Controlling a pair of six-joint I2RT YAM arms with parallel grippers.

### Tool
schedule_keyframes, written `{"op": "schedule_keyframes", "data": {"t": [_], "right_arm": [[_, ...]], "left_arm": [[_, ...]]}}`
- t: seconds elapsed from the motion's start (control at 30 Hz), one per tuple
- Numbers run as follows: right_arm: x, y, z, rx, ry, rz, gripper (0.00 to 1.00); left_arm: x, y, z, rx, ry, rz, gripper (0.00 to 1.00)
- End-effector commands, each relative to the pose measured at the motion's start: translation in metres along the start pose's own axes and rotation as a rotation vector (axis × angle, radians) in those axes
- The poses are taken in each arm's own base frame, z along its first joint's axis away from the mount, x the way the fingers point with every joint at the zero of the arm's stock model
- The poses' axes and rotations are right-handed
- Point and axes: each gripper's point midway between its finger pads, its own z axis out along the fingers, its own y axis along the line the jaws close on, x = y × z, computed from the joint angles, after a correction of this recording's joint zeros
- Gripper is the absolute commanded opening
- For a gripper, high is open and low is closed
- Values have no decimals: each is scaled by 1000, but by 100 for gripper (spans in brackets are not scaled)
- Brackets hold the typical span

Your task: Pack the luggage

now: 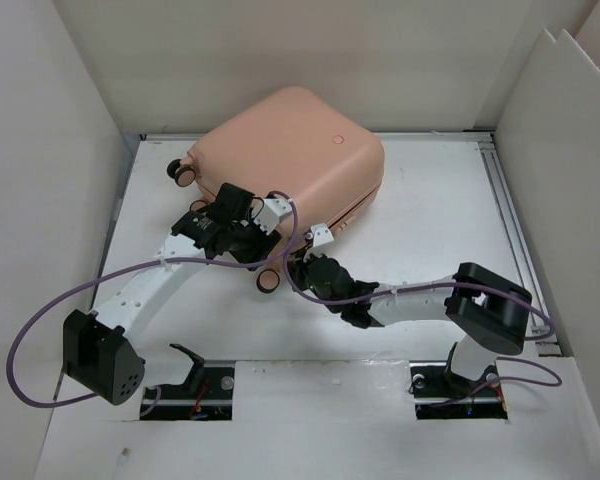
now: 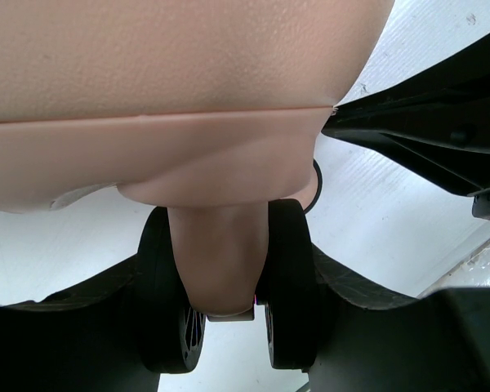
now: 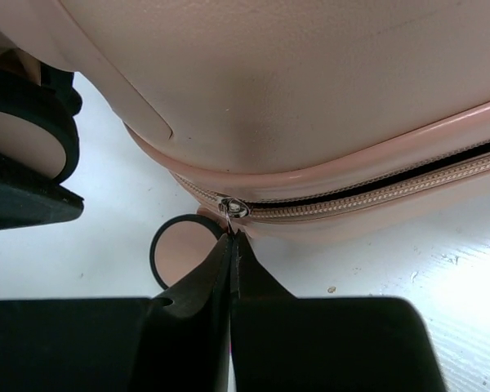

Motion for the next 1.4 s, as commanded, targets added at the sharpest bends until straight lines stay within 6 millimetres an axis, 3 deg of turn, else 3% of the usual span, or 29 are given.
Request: {"op": "schedule_keyframes", "data": {"t": [0.0,0.1,0.2,0.27,0.43,0.63,0.8,0.93,0.97,1.0,1.37], "right_arm": [[-30,12,6,-11,-89,40,0],[-26,5,3,3,-82,34,0],[-19,8,2,-24,-58,27,26],[-16,13,1,-52,-43,26,33],[-10,9,4,-25,-38,63,36],[-33,-4,8,85,-132,148,31],[-34,-3,15,109,-137,154,26],[-34,-2,15,107,-139,179,13],[-34,-2,15,107,-139,179,3],[-34,-2,15,108,-138,164,0],[-41,-7,12,129,-153,120,0]], "left_arm": [[-30,-15,-13,61,-129,29,0],[-30,-15,-13,60,-129,39,0],[-30,-15,-13,60,-129,39,0],[-30,-15,-13,60,-129,39,0],[-30,-15,-13,60,-129,39,0],[-27,-15,-11,63,-121,37,0],[-27,-15,-11,63,-121,37,0],[-27,-15,-11,63,-121,37,0],[-27,-15,-11,63,-121,37,0],[-27,-15,-11,63,-121,37,0],[-26,-14,-11,54,-118,36,0]]}}
